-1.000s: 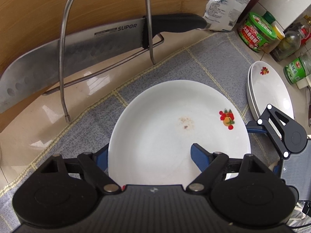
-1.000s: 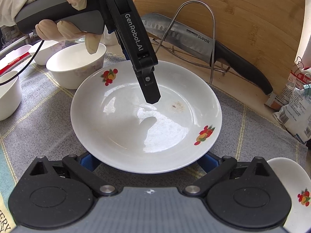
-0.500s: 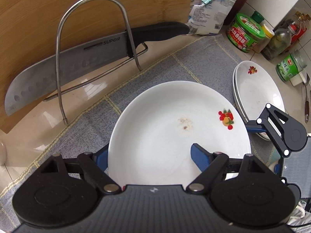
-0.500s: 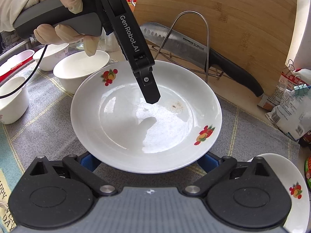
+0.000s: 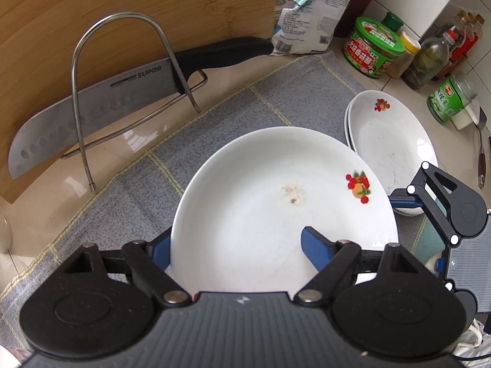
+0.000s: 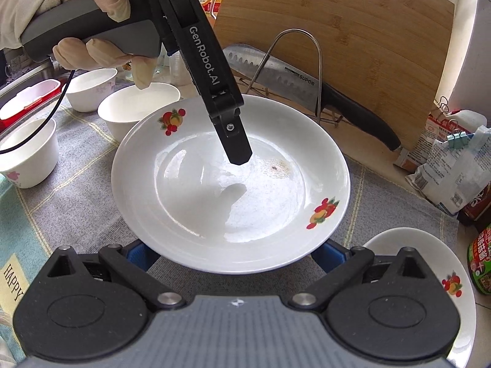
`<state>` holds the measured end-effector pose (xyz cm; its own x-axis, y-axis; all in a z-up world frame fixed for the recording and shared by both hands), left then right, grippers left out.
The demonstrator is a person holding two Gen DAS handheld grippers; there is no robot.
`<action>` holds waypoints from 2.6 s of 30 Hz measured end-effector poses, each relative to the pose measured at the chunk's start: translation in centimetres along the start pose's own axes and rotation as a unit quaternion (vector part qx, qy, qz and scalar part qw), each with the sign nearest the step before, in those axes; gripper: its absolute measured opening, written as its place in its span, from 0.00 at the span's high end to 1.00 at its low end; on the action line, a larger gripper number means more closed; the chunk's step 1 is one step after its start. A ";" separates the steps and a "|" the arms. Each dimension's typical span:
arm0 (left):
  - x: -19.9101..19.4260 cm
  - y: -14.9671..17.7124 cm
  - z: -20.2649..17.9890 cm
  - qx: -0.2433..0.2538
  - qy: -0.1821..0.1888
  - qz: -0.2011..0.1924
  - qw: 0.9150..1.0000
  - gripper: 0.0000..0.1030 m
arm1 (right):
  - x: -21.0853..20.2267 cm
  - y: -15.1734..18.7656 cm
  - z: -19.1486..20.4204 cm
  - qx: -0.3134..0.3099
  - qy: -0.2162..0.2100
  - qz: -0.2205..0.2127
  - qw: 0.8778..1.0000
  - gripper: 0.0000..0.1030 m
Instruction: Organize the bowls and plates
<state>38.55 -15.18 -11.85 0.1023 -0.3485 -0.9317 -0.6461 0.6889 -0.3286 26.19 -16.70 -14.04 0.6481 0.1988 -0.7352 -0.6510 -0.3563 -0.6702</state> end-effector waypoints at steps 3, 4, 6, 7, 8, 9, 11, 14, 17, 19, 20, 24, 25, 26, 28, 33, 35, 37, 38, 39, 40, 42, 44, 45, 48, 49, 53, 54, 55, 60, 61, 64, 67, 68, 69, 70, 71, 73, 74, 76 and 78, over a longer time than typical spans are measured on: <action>-0.2 0.0 -0.6 -0.001 -0.001 -0.001 1.000 0.19 | -0.8 0.3 -0.1 0.003 -0.002 -0.002 1.000 0.00; -0.2 0.0 -0.7 0.000 -0.002 -0.001 1.000 0.19 | -1.0 0.4 -0.2 0.004 -0.001 -0.002 1.000 0.00; -0.2 -0.1 -1.2 0.002 -0.004 -0.001 1.000 0.19 | -1.4 0.5 -0.2 0.002 0.003 -0.003 1.000 0.00; -0.2 -0.2 -1.4 0.003 -0.004 -0.001 1.000 0.19 | -1.5 0.6 -0.2 0.002 0.004 -0.004 1.000 0.00; -0.2 -0.2 -1.6 0.003 -0.004 -0.002 1.000 0.19 | -1.7 0.7 -0.2 0.003 0.005 -0.005 1.000 0.00; -0.2 -0.3 -1.9 0.003 -0.005 -0.002 1.000 0.19 | -1.9 0.8 -0.2 0.004 0.005 -0.005 1.000 0.00; -0.2 -0.5 -2.4 0.005 -0.005 -0.003 1.000 0.19 | -2.2 1.1 -0.4 0.007 0.007 -0.006 1.000 0.00; -0.1 -0.9 -3.5 0.013 -0.005 -0.002 1.000 0.19 | -2.9 1.6 -0.8 0.011 0.010 -0.008 1.000 0.00; 0.2 -1.1 -4.6 0.019 -0.002 0.000 1.000 0.19 | -3.6 2.2 -1.2 0.015 0.017 -0.007 1.000 0.00; 0.5 -1.3 -5.4 0.026 -0.002 0.001 1.000 0.19 | -4.1 2.5 -1.5 0.020 0.021 -0.008 1.000 0.00; 0.6 -1.3 -5.8 0.029 -0.001 0.001 1.000 0.19 | -4.3 2.7 -1.7 0.023 0.022 -0.008 0.999 0.00; 1.0 -1.8 -7.4 0.043 0.005 0.001 0.999 0.19 | -5.1 3.5 -2.6 0.031 0.032 -0.005 0.999 0.00; 1.1 -2.0 -7.6 0.046 0.005 0.001 0.999 0.19 | -5.3 3.6 -2.8 0.032 0.035 -0.004 0.999 0.00; 1.3 -2.3 -8.0 0.050 0.006 0.002 0.999 0.19 | -5.5 3.8 -3.1 0.035 0.038 -0.004 0.999 0.00; 1.6 -2.8 -8.7 0.058 0.010 0.002 0.998 0.19 | -5.9 4.3 -3.6 0.041 0.043 -0.002 0.998 0.00; 2.6 -4.0 -10.3 0.079 0.018 0.005 0.997 0.19 | -6.9 5.6 -5.2 0.057 0.057 0.002 0.997 0.00; 3.1 -4.5 -10.8 0.085 0.022 0.007 0.996 0.19 | -7.2 6.1 -5.9 0.064 0.061 0.004 0.996 0.00; 3.6 -5.0 -11.5 0.093 0.026 0.008 0.995 0.19 | -7.6 6.6 -6.5 0.071 0.066 0.005 0.995 0.00; 3.8 -5.2 -11.9 0.097 0.028 0.009 0.995 0.19 | -7.8 6.9 -6.8 0.075 0.069 0.005 0.995 0.00; 4.0 -5.5 -12.2 0.101 0.030 0.009 0.994 0.19 | -8.0 7.1 -7.2 0.079 0.072 0.005 0.994 0.00; 4.2 -5.8 -12.6 0.104 0.032 0.010 0.994 0.19 | -8.2 7.4 -7.5 0.082 0.075 0.006 0.994 0.00; 4.7 -6.2 -13.3 0.113 0.036 0.011 0.993 0.19 | -8.5 7.9 -8.2 0.089 0.081 0.007 0.993 0.00; 5.1 -6.6 -13.9 0.120 0.040 0.012 0.992 0.19 | -8.8 8.3 -8.8 0.096 0.087 0.009 0.991 0.00; 5.3 -6.9 -14.3 0.125 0.041 0.013 0.991 0.19 | -8.9 8.6 -9.1 0.100 0.090 0.010 0.991 0.00; 5.8 -7.6 -15.4 0.136 0.046 0.016 0.990 0.19 | -9.1 9.2 -10.0 0.108 0.099 0.013 0.989 0.00; 6.0 -7.8 -15.8 0.139 0.047 0.017 0.989 0.19 | -9.2 9.4 -10.2 0.112 0.101 0.015 0.988 0.00; 6.8 -8.4 -16.9 0.149 0.053 0.022 0.987 0.19 | -9.5 10.2 -11.1 0.122 0.110 0.021 0.986 0.00; 7.0 -8.6 -17.2 0.151 0.054 0.023 0.987 0.19 | -9.6 10.4 -11.3 0.124 0.112 0.022 0.986 0.00; 7.1 -8.7 -17.4 0.153 0.055 0.023 0.986 0.19 | -9.6 10.6 -11.5 0.126 0.114 0.023 0.985 0.00; 7.9 -9.1 -18.1 0.160 0.061 0.028 0.985 0.19 | -9.7 11.2 -12.1 0.132 0.120 0.029 0.983 0.00; 8.0 -9.2 -18.1 0.160 0.061 0.028 0.985 0.19 | -9.8 11.2 -12.1 0.134 0.120 0.030 0.983 0.00; 8.5 -9.3 -18.2 0.158 0.063 0.031 0.985 0.19 | -9.6 11.3 -12.4 0.137 0.119 0.032 0.983 0.00; 8.7 -9.1 -18.1 0.157 0.064 0.035 0.985 0.19 | -9.5 11.4 -12.5 0.138 0.117 0.035 0.983 0.00; 8.8 -9.1 -18.1 0.157 0.064 0.036 0.985 0.19 | -9.4 11.4 -12.5 0.139 0.116 0.036 0.983 0.00; 8.8 -9.1 -18.0 0.157 0.065 0.036 0.985 0.19 | -9.3 11.4 -12.5 0.140 0.115 0.037 0.983 0.00; 8.9 -9.1 -18.0 0.156 0.066 0.036 0.985 0.19 | -9.2 11.4 -12.6 0.141 0.114 0.039 0.983 0.00; 8.8 -9.1 -18.0 0.155 0.067 0.036 0.985 0.19 | -9.1 11.5 -12.6 0.142 0.114 0.040 0.983 0.00; 8.8 -9.2 -18.0 0.153 0.069 0.035 0.985 0.19 | -9.0 11.5 -12.7 0.144 0.111 0.040 0.982 0.00; 8.8 -9.2 -18.0 0.153 0.070 0.035 0.985 0.19 | -8.9 11.5 -12.8 0.146 0.110 0.041 0.982 0.00; 8.7 -9.2 -18.0 0.150 0.072 0.035 0.985 0.19 | -8.8 11.5 -12.8 0.147 0.108 0.042 0.982 0.00; 8.6 -9.2 -18.0 0.149 0.074 0.035 0.985 0.19 | -8.8 11.5 -12.8 0.148 0.106 0.043 0.982 0.00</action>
<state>31.78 -35.98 -14.08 -0.0599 -0.3672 -0.9282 -0.3951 0.8627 -0.3158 18.07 -34.25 -13.98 0.6324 -0.0258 -0.7742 -0.7734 -0.0763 -0.6293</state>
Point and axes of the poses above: each gripper's, at about its wrist camera, not at the fingertips, and x roughly the way its jaws point, z to its left, y to its underside, the point moved 9 cm from there along x, roughly the way its jaws point, and after that the axes turned 1 degree about z, right-handed, at the moved point
